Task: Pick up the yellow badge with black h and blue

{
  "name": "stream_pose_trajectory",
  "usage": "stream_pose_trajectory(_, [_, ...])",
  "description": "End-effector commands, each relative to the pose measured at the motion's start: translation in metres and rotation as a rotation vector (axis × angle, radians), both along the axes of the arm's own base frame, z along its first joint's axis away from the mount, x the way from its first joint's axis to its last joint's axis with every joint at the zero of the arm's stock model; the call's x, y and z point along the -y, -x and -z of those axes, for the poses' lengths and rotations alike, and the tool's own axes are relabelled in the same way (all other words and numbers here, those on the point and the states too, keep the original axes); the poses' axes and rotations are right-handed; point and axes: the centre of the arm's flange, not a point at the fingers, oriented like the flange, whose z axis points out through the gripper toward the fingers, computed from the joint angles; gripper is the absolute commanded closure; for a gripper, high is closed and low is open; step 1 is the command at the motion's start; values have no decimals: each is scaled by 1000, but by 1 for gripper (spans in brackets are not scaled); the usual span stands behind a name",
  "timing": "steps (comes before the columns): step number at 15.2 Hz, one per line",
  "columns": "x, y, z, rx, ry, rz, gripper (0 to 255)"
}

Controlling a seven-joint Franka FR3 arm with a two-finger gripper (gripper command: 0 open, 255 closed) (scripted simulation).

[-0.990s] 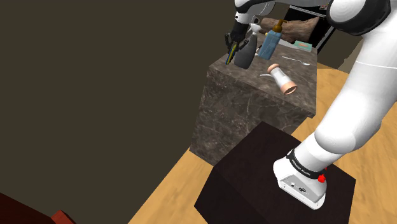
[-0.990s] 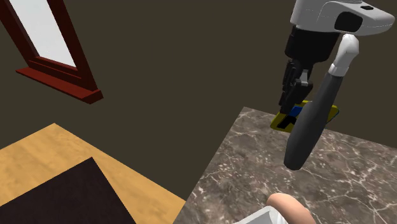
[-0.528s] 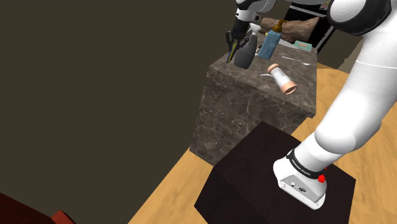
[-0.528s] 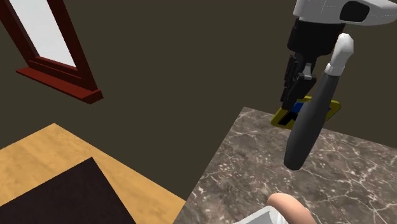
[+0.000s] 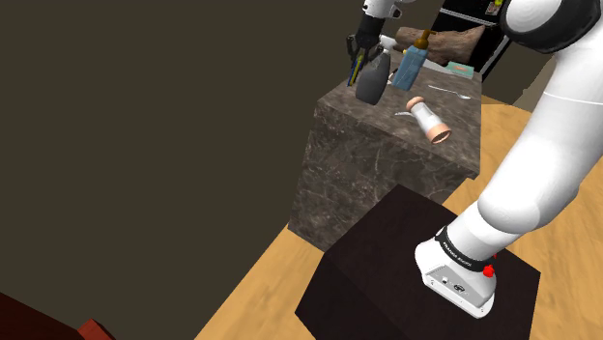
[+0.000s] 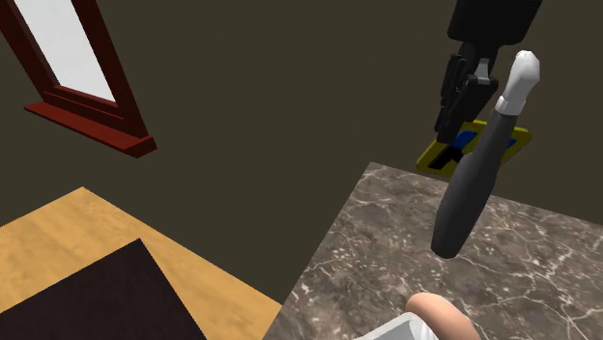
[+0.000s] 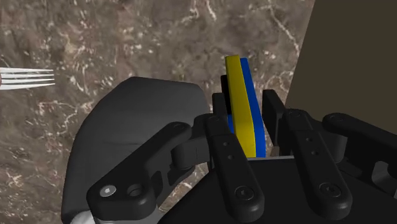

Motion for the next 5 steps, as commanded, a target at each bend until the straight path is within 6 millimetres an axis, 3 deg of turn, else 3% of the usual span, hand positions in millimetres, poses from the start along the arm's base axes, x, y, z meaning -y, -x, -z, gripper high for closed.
stream_pose_trajectory(1, [0,-1,-11,0,0,0,255])
stream_pose_trajectory(5, [0,-1,-23,0,0,0,255])
